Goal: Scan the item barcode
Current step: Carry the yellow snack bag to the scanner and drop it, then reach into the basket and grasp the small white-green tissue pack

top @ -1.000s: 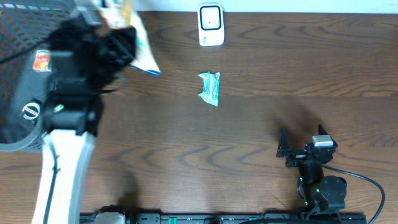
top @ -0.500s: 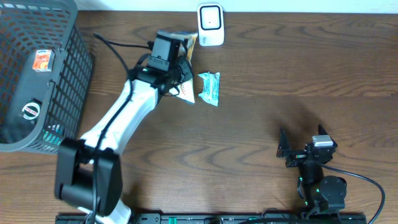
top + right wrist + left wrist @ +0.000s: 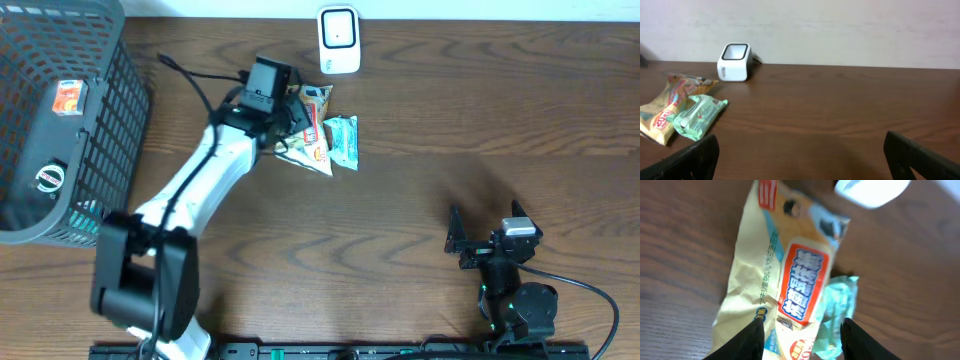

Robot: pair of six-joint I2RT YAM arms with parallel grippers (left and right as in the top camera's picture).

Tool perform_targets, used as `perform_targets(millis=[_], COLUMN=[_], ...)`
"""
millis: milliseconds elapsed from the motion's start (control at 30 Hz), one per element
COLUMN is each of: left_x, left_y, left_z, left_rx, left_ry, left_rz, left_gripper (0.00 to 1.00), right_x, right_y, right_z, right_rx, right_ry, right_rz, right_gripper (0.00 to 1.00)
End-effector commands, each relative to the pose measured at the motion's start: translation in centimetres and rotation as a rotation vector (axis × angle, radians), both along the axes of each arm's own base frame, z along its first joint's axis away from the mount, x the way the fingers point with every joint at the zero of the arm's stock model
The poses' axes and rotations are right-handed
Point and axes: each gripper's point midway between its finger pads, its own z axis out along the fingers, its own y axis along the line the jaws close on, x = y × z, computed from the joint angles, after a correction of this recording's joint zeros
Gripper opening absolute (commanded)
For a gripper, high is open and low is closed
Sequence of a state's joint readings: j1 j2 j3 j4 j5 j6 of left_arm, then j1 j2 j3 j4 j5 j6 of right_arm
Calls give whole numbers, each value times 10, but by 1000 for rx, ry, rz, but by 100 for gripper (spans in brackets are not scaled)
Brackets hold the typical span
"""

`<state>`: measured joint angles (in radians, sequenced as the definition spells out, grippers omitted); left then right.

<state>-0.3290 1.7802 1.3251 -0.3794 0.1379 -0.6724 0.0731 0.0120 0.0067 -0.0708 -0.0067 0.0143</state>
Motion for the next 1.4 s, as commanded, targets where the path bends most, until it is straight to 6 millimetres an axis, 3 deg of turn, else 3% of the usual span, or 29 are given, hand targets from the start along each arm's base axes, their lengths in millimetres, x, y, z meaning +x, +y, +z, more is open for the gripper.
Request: perform_targets(millis=[0,33,67,133,167,233,367,467,600,767,833,900,967,1233,1367], left_x=[14,9,1,-11,-23,-43,-88,-105,-137,-151,-149,-142,-138,-112,-111], left_y=[27,54,77,109,144,193,279,320,384,425,428,433,437,435,438], left_z=[117,166,197,228,248,266,281,281,262,226,207,161,137,61,24], left_rx=[-38,-29,-4,40,83,154,281,385,539,671,745,777,748,572,482], left_ry=[-285,-415,-498,-578,-624,-653,-653,-631,-507,-327,-236,-68,-7,95,148], left_rz=[10,35,57,112,213,365,611,679,775,737,622,459,436,326,304], left_gripper=[49,53,56,57,58,62,66,66,66,66,66,66,66,66,67], right_x=[0,0,0,0,0,0,0,0,0,0,0,0,0,0,0], right_y=[-3,-3,-3,-3,-3,-3,-3,-3,-3,-3,-3,-3,-3,-3,-3], right_z=[-1,-1,-1,-1,-1,-1,-1,-1,-1,-1,-1,-1,-1,-1,-1], right_rx=[-1,-1,-1,-1,-1,-1,-1,-1,-1,-1,-1,-1,-1,-1,-1], right_ry=[1,1,1,1,1,1,1,1,1,1,1,1,1,1,1], right_rz=[-13,-13,-13,-13,-13,-13,-13,-13,-13,-13,-13,-13,-13,-13,-13], right_gripper=[99,99,99,99,99,99,99,99,99,99,99,99,99,99,99])
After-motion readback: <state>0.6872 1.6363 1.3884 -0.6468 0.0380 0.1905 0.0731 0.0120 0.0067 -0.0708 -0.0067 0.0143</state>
